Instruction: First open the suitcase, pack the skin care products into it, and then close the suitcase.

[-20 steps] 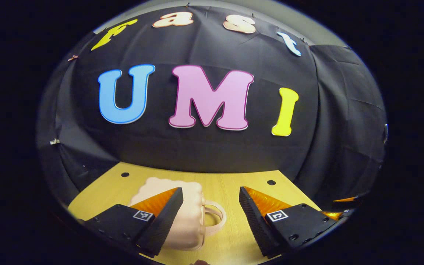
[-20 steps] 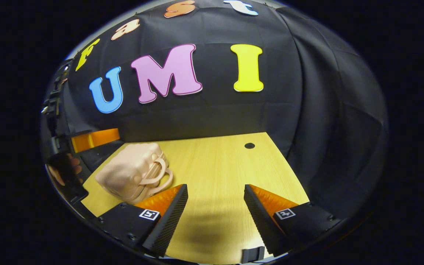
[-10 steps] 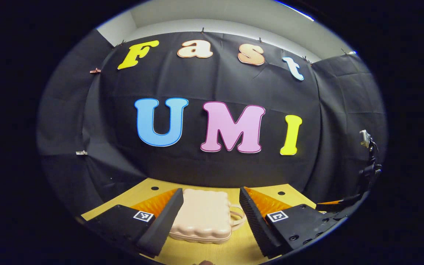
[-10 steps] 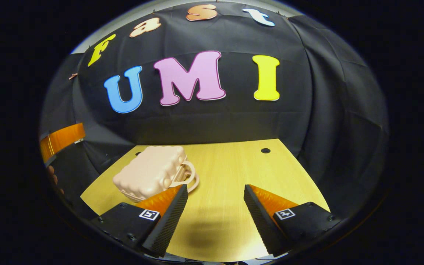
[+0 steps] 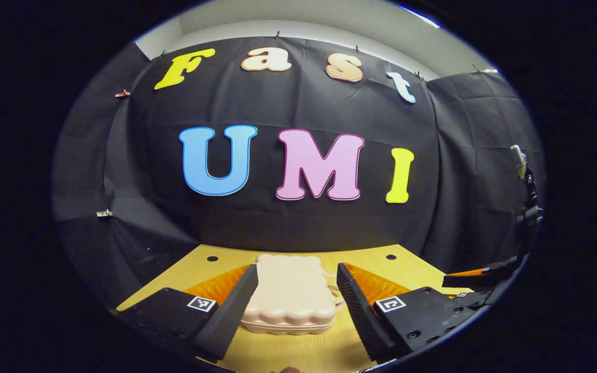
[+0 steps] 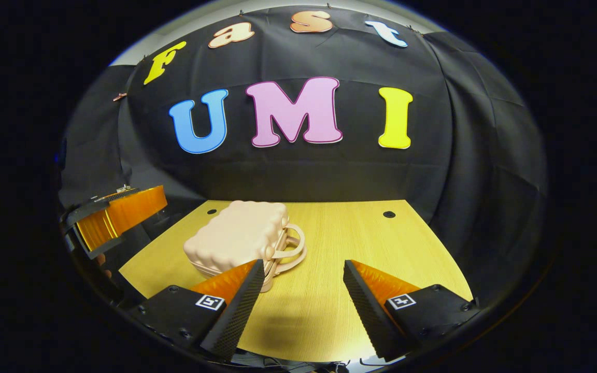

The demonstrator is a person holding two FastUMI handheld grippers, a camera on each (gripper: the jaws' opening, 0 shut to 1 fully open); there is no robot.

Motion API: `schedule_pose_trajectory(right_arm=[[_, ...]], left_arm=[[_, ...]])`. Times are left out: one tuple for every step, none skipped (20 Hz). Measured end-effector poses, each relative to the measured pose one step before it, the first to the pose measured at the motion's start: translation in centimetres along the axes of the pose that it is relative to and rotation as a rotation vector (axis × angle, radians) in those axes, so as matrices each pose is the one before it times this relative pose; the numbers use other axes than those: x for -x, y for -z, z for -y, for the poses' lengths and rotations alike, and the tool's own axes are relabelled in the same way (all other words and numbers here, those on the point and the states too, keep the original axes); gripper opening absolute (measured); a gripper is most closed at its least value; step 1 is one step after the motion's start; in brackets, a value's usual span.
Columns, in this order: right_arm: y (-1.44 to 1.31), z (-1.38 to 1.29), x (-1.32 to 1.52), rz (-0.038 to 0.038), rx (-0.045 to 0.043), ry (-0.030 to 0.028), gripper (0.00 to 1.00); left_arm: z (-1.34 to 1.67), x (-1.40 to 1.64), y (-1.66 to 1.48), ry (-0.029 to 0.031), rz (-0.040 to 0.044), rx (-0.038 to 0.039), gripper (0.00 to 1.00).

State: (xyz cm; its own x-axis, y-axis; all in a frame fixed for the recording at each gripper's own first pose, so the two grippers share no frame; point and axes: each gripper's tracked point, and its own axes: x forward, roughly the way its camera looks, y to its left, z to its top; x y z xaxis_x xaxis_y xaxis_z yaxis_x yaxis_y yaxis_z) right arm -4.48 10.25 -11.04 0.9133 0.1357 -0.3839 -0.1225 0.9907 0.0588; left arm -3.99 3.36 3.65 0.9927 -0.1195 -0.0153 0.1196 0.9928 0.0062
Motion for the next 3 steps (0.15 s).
schedule_pose_trajectory(right_arm=[[-0.066, -0.214, 0.147, 0.00416, -0.00021, 0.00425, 0.97], [-0.224, 0.037, -0.123, 0.00960, -0.00076, 0.00985, 0.98], [-0.187, -0.077, -0.002, 0.00845, -0.00018, 0.00632, 0.98]], left_arm=[[-0.285, 0.130, 0.029, 0.00107, -0.00404, -0.00310, 0.96], [-0.160, 0.149, 0.069, 0.00519, -0.00094, -0.00165, 0.96], [-0.127, 0.045, 0.014, 0.00827, 0.00231, 0.00066, 0.96]])
